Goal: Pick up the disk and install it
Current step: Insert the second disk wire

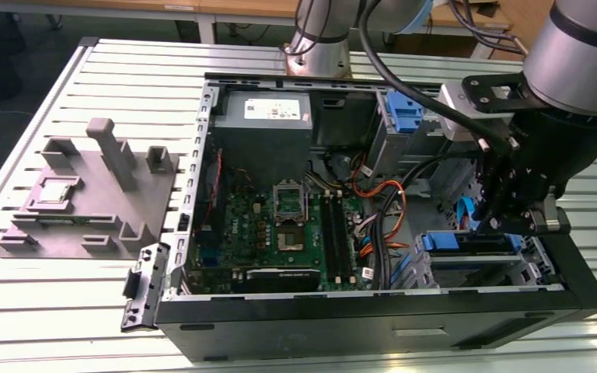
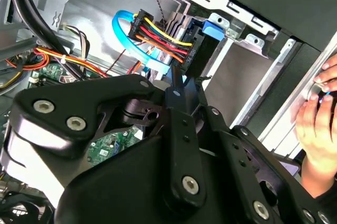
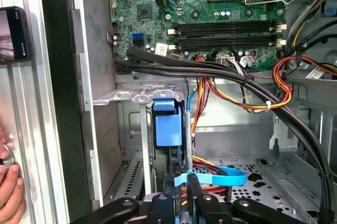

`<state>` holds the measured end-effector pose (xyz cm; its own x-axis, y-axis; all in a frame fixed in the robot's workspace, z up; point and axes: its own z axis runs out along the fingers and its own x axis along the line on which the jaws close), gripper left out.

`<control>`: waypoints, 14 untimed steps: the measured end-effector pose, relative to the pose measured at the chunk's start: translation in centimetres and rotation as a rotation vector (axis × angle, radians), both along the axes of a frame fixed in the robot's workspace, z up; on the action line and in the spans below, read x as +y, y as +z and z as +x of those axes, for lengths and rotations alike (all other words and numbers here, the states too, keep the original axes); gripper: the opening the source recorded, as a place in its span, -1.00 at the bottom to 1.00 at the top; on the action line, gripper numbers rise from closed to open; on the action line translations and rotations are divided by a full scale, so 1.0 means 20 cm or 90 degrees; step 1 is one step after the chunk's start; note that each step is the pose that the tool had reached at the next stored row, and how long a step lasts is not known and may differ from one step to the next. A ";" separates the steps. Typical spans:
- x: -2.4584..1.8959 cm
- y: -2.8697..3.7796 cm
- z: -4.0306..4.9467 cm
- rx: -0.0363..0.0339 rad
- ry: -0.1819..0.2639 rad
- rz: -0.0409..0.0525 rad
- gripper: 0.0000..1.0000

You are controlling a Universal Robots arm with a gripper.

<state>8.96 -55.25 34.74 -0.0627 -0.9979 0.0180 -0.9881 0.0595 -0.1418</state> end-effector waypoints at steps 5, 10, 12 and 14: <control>0.000 0.000 0.000 0.0005 0.000 -0.0001 -0.79; 0.000 0.000 0.000 0.0010 0.000 -0.0001 -0.79; 0.000 0.001 0.000 0.0012 0.000 -0.0002 -0.79; 0.000 0.001 0.000 0.0014 0.000 -0.0001 -0.79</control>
